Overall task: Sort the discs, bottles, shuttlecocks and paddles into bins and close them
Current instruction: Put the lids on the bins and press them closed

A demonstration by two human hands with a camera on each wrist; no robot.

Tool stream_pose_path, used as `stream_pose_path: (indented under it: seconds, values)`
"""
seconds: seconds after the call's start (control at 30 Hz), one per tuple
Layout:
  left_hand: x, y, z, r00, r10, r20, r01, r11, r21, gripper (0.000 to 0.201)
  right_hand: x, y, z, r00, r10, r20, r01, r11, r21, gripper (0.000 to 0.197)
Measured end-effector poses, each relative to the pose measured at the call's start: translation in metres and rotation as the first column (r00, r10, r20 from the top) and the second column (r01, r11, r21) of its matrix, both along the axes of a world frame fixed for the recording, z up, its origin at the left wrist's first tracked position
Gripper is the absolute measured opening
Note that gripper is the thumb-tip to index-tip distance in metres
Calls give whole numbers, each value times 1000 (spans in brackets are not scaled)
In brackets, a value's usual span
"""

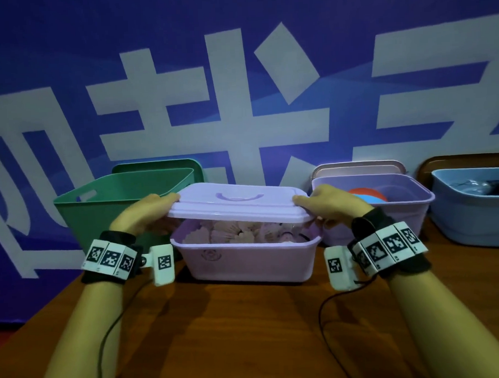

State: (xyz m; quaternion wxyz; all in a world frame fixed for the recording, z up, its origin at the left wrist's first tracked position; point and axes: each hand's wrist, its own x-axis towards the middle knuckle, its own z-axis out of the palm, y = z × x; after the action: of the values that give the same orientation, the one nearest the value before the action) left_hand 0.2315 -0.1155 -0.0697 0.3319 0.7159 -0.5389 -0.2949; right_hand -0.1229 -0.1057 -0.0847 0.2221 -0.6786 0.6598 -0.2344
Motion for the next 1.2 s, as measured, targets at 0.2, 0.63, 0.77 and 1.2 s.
stream_pose_path:
  seconds: [0.2, 0.63, 0.77, 1.2]
  values:
    - [4, -7, -9, 985, -6, 172, 2, 1000, 24, 48, 4, 2, -2, 998, 17, 63, -17, 1000, 4, 41]
    - [-1, -23, -31, 912, -63, 406, 13, 992, 125, 42, 12, 17, 4, 911, 90, -402, -43, 991, 124, 56]
    - [-1, -23, -31, 908, -83, 412, 31, 991, 133, 47, 11, 10, -2, 940, 30, -341, -16, 999, 45, 46]
    - [4, -27, -24, 868, -128, 480, 78, 989, 123, 42, 1, -3, -15, 972, -112, -209, 89, 989, -115, 44]
